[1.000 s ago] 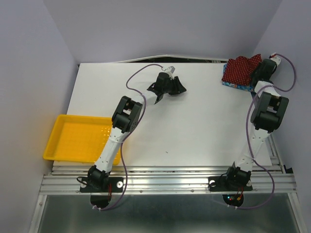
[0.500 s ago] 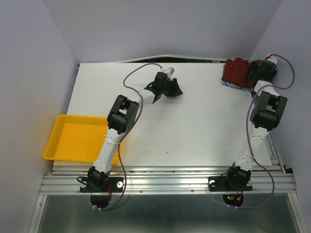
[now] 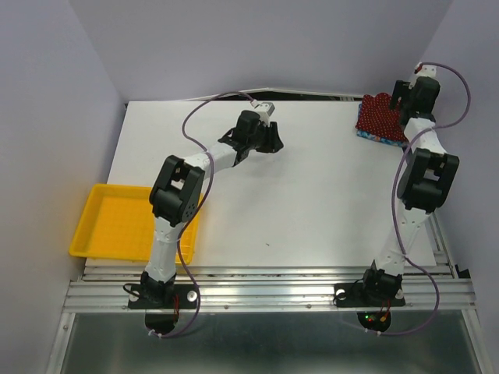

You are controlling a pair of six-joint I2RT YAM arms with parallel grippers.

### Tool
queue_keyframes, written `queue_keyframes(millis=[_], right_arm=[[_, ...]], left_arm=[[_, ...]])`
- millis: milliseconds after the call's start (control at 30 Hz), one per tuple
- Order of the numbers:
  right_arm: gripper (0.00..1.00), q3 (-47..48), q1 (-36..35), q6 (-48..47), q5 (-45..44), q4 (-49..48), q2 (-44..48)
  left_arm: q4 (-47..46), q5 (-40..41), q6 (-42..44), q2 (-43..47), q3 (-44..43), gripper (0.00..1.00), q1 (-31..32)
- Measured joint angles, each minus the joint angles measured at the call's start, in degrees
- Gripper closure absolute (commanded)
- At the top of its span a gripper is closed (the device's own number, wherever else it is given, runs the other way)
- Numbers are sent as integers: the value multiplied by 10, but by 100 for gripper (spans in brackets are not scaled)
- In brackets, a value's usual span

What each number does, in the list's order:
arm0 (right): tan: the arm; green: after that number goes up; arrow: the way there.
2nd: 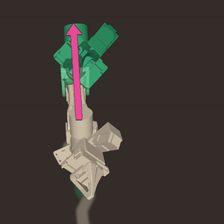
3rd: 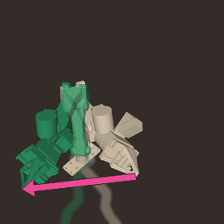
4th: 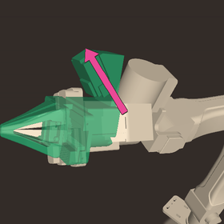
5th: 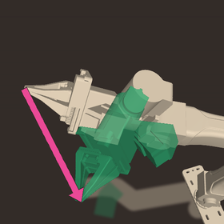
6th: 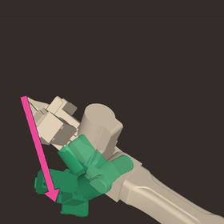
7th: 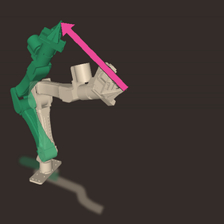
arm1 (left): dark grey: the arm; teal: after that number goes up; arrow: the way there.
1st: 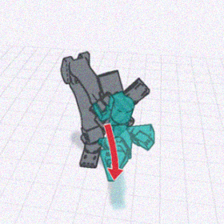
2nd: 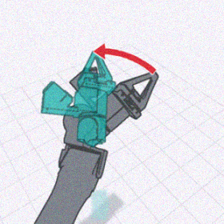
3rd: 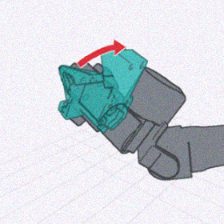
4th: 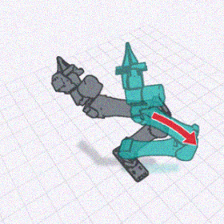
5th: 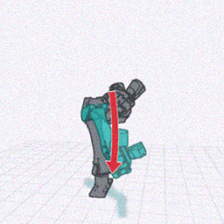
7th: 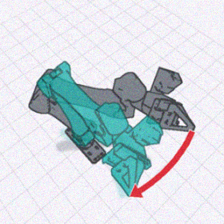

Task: Fold and stack the skirts
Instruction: Neatly place the folded skirt to the corner

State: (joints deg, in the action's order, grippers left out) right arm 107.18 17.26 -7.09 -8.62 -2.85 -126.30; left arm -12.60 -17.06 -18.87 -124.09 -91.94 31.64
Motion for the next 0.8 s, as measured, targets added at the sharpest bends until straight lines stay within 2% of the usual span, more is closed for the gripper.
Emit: queue_keyframes(millis=[67,300,533,800], right_arm=[[17,12,0,-9,0,17,-1],[27,144,4,-9,26,99,-70],[39,147,4,-11,42,139,-139],[40,137,4,-47,31,128,-179]], left_arm=[[0,2,8,8,5,50,0],[1,3,21,12,16,50,0],[2,1,25,14,24,50,0],[5,-3,25,20,30,50,0]])
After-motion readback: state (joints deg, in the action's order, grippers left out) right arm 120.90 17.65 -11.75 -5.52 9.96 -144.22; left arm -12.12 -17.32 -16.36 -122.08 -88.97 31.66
